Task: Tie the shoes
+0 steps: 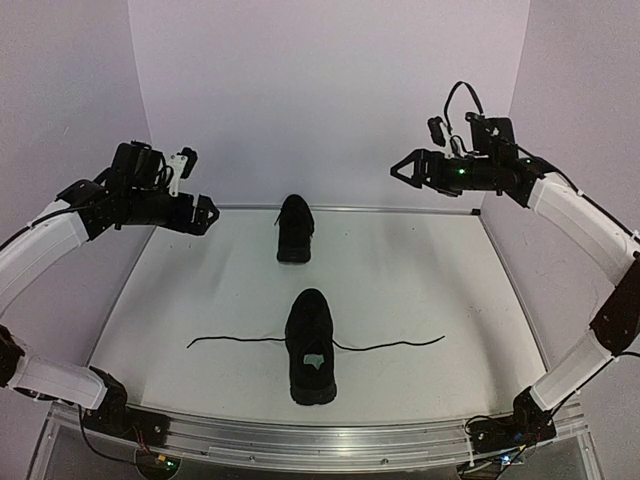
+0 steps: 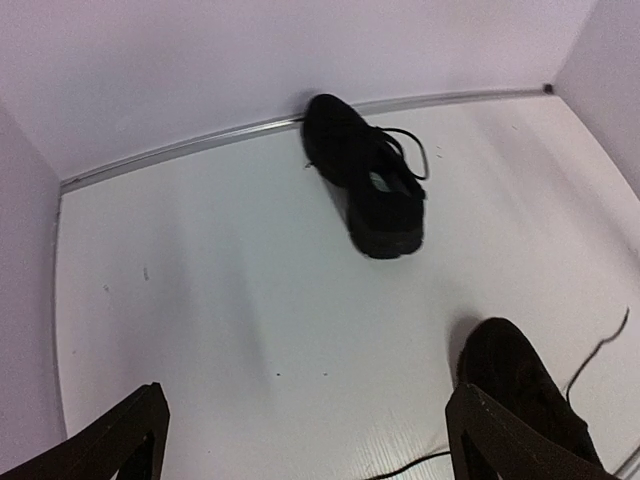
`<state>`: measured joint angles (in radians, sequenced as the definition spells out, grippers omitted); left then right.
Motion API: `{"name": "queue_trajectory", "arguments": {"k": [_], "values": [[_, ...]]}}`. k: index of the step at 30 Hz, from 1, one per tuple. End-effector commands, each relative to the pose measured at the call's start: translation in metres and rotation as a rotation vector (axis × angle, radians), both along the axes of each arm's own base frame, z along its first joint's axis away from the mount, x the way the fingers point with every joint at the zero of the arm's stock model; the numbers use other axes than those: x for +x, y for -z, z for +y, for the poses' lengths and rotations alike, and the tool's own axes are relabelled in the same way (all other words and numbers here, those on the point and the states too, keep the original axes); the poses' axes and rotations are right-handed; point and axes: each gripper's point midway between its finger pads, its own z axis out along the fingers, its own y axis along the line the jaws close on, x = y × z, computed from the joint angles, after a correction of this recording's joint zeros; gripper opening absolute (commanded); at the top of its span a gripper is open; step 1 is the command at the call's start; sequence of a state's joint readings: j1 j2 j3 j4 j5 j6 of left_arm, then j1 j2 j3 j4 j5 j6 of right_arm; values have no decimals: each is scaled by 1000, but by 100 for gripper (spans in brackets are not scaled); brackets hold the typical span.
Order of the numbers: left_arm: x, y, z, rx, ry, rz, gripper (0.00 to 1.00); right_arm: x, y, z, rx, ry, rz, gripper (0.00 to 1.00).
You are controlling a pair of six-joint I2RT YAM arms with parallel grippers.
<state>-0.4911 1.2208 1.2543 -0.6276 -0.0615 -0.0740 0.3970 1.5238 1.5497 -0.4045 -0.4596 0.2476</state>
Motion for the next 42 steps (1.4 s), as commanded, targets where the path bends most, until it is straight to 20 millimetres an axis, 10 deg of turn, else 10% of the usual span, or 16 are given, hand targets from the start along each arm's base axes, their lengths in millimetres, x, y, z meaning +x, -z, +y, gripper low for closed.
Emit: {"name": "queue_trajectory", "arguments": {"k": [1, 22, 42], "values": [[-33, 24, -51, -51, 357, 56, 99, -4, -38, 9, 21, -89, -157, 98], [-108, 203, -144, 385, 980, 239, 84, -40, 64, 29, 66, -272, 157, 98], [-98, 244, -169, 429, 1092, 164, 33, -47, 88, 22, 40, -260, 235, 98]]}}
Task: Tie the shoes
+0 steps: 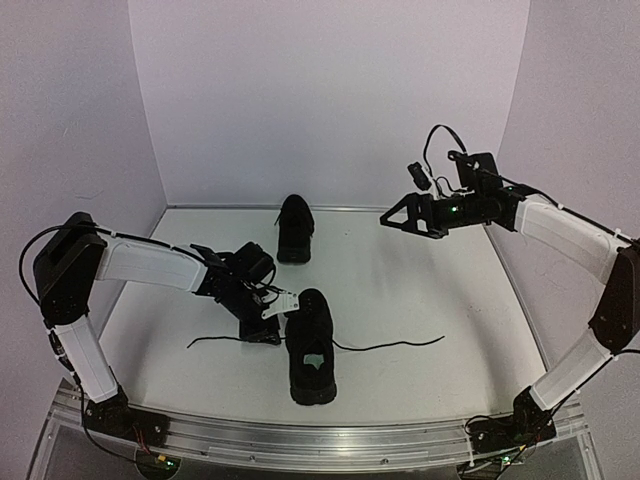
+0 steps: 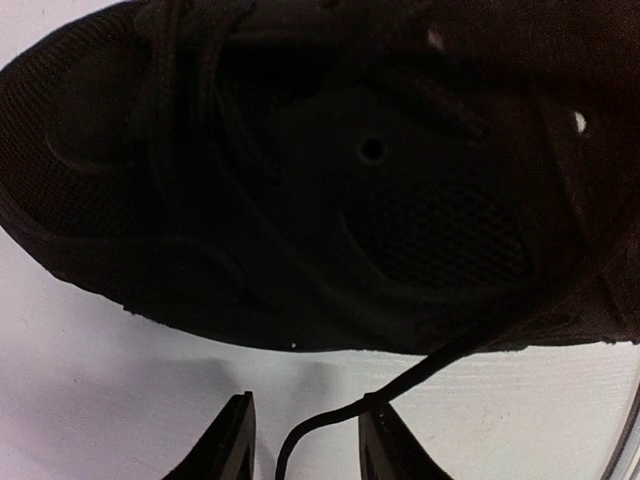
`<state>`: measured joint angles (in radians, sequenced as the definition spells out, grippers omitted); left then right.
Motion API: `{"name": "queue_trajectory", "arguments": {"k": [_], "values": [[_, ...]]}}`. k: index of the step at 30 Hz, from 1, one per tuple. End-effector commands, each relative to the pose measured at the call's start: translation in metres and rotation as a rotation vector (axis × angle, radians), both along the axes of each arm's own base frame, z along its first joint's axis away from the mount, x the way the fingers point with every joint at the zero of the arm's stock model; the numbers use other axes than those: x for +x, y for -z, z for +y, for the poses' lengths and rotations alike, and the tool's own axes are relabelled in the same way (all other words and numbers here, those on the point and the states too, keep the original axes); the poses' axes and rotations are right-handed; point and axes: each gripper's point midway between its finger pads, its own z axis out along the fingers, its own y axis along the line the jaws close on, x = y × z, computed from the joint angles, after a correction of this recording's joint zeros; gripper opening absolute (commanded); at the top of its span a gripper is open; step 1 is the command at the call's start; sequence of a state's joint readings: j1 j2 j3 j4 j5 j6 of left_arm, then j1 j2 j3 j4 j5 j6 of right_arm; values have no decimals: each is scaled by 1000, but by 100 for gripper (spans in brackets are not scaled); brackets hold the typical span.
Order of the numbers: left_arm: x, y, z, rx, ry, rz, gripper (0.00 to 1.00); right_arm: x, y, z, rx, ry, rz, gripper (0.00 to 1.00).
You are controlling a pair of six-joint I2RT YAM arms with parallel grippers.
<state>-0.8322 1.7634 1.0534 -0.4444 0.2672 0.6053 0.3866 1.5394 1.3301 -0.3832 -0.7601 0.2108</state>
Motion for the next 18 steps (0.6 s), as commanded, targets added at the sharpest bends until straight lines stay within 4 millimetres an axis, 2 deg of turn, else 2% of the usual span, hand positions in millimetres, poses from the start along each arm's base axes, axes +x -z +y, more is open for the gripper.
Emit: {"name": "queue_trajectory", "arguments": {"k": [1, 5, 11, 13, 18], "values": [[8, -8, -16, -63, 41, -54, 31, -2, 3, -4, -11, 4, 7, 98], [5, -4, -15, -62, 51, -46, 23, -2, 4, -5, -17, 5, 9, 98], [-1, -8, -11, -65, 46, -32, 6, -1, 7, -8, -28, 8, 16, 98], [-3, -18, -10, -77, 43, -33, 1, -1, 9, -9, -38, 13, 23, 98], [-9, -57, -24, -169, 21, -45, 0, -3, 26, -18, -104, 40, 54, 98]]}}
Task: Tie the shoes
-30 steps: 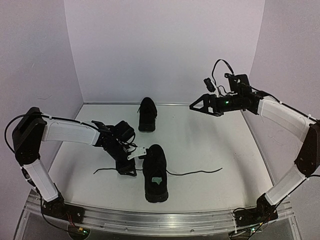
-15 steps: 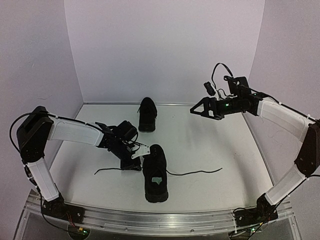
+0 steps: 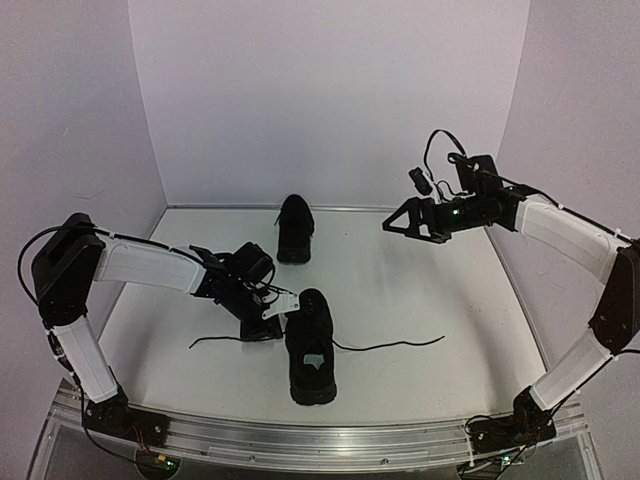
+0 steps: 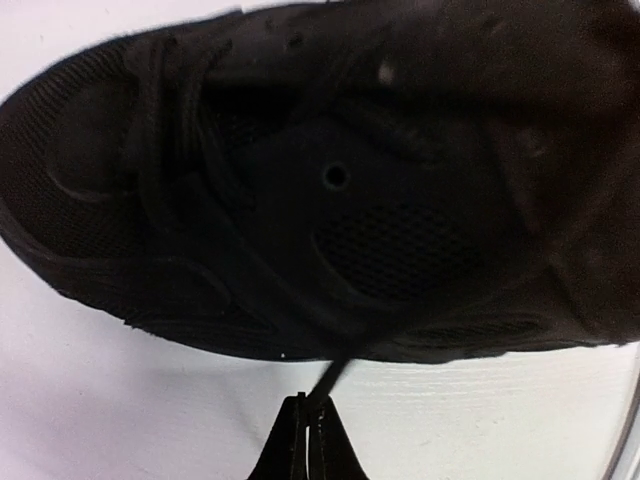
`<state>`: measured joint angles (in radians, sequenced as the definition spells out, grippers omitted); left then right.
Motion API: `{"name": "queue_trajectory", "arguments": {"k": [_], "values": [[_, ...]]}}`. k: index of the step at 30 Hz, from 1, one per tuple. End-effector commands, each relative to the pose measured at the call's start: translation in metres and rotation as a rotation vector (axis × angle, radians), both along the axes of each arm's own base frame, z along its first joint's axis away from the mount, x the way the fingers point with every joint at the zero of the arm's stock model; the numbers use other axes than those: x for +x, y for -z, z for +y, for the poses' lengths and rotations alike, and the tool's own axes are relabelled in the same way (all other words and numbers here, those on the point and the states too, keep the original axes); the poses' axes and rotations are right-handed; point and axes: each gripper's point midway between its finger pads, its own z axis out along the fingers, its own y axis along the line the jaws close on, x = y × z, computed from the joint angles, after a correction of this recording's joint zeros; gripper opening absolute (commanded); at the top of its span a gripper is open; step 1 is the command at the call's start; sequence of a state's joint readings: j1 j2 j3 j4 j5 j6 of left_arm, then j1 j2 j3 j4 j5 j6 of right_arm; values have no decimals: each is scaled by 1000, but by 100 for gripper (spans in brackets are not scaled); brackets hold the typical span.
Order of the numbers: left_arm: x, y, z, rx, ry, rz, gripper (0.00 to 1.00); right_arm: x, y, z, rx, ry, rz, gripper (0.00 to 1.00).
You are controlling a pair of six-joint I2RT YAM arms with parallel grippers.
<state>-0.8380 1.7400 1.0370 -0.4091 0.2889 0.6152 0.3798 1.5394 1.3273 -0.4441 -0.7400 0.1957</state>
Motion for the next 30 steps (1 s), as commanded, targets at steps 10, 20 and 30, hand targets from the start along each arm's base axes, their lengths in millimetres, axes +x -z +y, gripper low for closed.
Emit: {"name": "queue_trajectory", "arguments": {"k": [10, 20, 30], "values": [[-22, -121, -69, -378, -36, -15, 0, -19, 43, -23, -137, 31, 114, 95], [-24, -151, -87, -494, -69, -31, 0, -37, 94, -53, -334, 99, 271, 84], [-26, -151, -76, -502, -116, -37, 0, -48, 87, -35, -253, -19, 283, 69]]}}
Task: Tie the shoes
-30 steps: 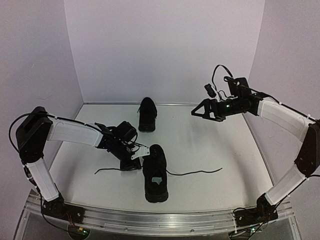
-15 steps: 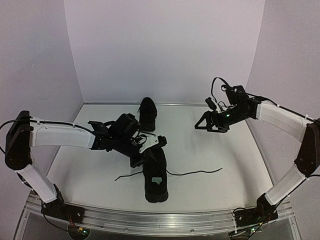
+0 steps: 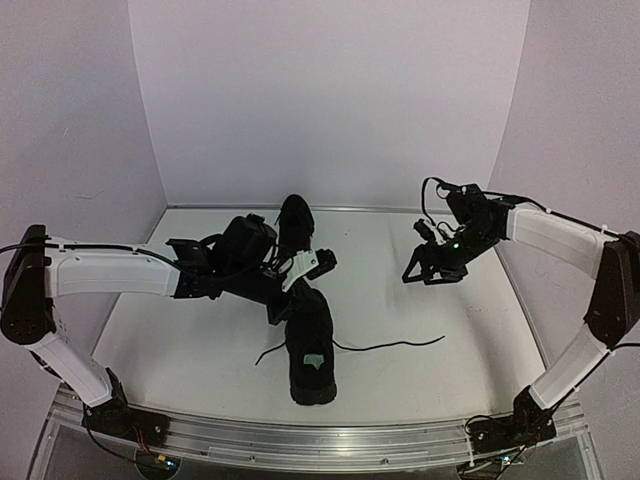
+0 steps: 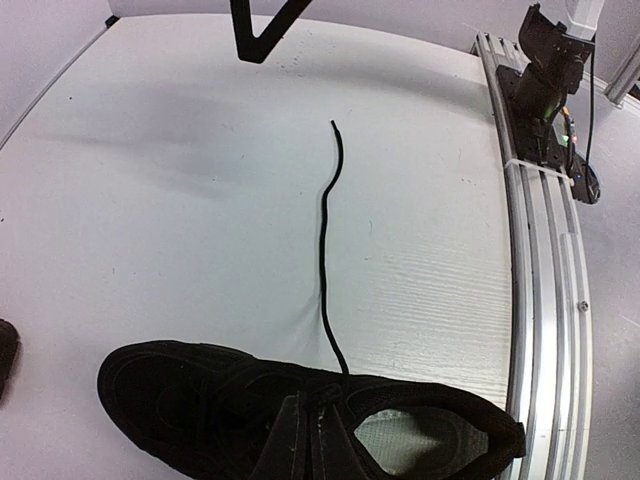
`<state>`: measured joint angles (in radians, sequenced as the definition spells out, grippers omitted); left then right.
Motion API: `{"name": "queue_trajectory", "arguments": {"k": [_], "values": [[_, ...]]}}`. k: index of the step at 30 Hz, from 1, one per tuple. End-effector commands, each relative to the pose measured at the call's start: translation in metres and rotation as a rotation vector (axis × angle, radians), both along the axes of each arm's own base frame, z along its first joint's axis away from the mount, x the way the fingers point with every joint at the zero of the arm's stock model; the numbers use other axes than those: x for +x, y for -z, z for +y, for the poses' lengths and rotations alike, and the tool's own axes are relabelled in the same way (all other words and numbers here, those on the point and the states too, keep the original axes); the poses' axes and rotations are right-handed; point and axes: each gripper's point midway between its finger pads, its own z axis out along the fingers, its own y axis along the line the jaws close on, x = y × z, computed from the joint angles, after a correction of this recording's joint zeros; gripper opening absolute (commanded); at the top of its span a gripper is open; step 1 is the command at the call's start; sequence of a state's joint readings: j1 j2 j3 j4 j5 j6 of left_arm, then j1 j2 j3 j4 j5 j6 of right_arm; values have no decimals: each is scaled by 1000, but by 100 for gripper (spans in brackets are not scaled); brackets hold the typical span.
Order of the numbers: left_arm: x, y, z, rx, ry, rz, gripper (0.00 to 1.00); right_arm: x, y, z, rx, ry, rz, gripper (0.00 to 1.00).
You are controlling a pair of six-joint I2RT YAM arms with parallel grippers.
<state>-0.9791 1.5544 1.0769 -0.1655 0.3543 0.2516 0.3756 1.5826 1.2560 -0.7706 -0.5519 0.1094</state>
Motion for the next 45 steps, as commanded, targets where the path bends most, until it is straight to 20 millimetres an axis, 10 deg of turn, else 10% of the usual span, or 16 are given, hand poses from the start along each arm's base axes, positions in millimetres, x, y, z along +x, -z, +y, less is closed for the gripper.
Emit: {"name": "queue_trajectory", "arguments": {"k": [1, 12, 25, 45], "values": [[2, -20, 5, -60, -46, -30, 0, -7, -10, 13, 86, -66, 2, 68], [2, -15, 11, -48, -78, -12, 0, -16, 53, -23, -186, -21, 93, 57], [4, -13, 4, -38, -61, -9, 0, -64, 115, 10, -485, -207, 155, 63], [0, -16, 9, -27, -40, -34, 0, -78, 157, -12, -661, -204, 227, 58]]}}
